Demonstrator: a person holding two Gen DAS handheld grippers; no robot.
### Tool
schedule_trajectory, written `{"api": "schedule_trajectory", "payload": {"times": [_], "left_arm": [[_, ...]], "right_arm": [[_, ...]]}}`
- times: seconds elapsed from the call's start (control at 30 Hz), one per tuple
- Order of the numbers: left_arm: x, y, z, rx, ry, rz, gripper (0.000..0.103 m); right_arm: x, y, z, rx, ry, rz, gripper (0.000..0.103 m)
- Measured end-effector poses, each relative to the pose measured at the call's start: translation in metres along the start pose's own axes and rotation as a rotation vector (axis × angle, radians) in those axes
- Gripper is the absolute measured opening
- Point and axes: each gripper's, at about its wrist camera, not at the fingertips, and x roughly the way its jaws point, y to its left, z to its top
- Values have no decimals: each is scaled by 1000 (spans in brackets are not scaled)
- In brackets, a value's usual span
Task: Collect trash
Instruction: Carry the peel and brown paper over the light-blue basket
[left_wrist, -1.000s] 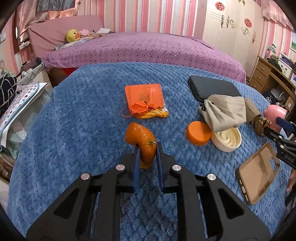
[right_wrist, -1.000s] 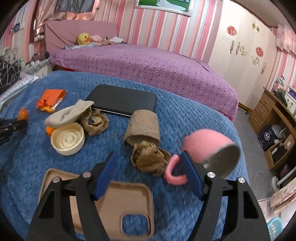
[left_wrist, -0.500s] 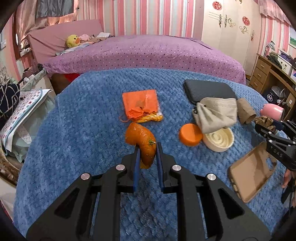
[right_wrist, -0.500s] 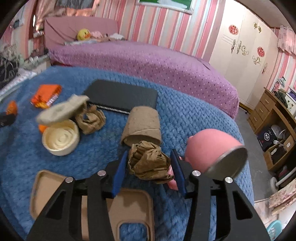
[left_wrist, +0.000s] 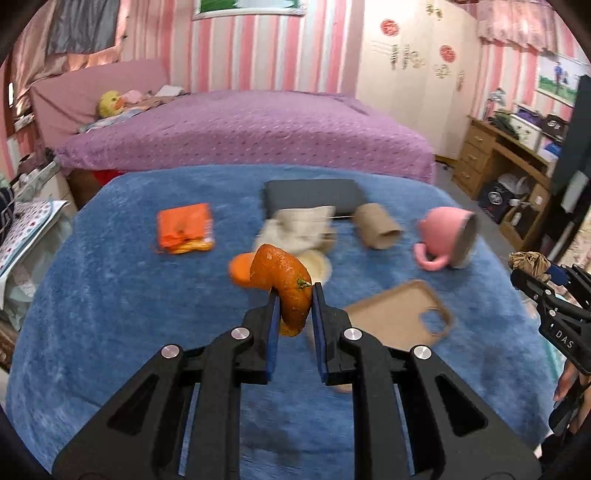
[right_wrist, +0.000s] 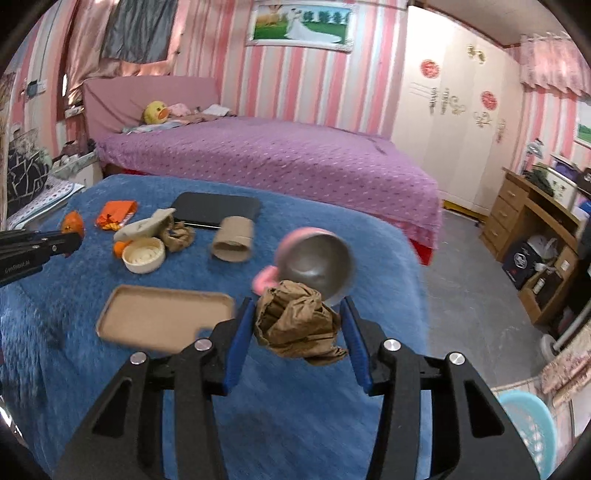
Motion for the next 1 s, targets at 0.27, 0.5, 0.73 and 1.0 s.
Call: {"api": "schedule_trajectory", "payload": {"times": [0.27,0.5,0.73,1.0], "left_arm": [[-18,-55,-17,74,-48,-45,15],[-18,-91,-29,138,-54,-32,15],[-20,-130,-33,179,-62,-45,15],[-28,-196,-46,233,-76,-89,15]], "right_arm": [[-19,-68,-47,128,30,-55,47],[-25,-99,-62,153,30,-85,47],[-36,-131,-71,188,23,-116,47],[-55,-181,-88,211,32,-208,47]]}}
